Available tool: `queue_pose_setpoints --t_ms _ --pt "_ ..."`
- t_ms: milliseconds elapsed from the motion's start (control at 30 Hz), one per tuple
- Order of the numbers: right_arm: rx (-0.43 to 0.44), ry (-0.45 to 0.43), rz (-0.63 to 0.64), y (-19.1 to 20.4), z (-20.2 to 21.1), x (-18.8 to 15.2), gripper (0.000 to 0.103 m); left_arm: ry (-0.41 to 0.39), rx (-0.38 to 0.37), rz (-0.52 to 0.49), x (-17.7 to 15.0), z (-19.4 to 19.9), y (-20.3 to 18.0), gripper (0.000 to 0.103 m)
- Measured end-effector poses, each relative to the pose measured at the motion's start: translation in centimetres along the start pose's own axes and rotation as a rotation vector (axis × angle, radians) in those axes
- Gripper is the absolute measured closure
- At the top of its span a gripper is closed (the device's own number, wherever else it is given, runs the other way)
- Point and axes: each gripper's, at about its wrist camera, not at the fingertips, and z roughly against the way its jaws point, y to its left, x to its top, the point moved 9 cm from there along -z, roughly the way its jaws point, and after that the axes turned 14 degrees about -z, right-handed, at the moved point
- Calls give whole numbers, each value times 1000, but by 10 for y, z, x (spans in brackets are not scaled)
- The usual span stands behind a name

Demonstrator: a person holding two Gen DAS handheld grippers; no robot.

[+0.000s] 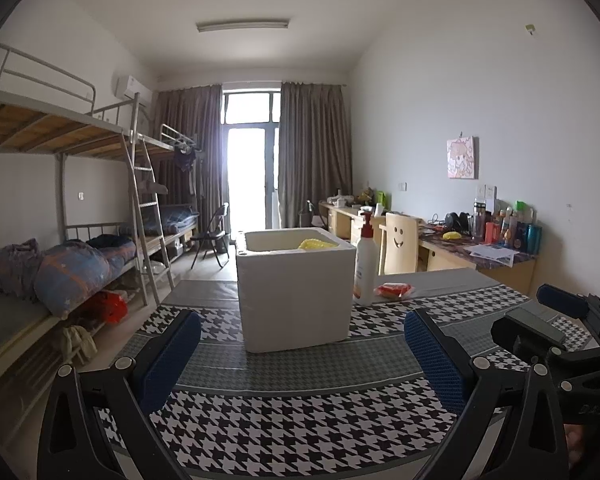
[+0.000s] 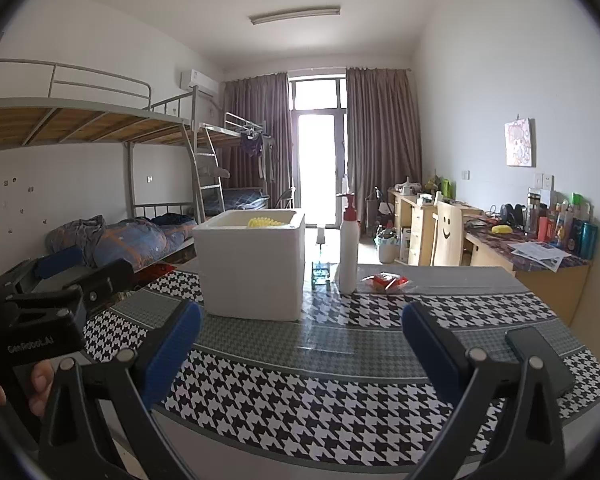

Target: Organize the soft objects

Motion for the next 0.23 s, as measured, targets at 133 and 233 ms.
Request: queue_pose_setpoints --t_ms 133,233 --pt "-5 2 -1 0 -1 -2 1 -1 -9 3 -1 0 0 1" --pt "-5 4 -2 -1 -2 -2 1 -2 -15 0 -2 0 -2 1"
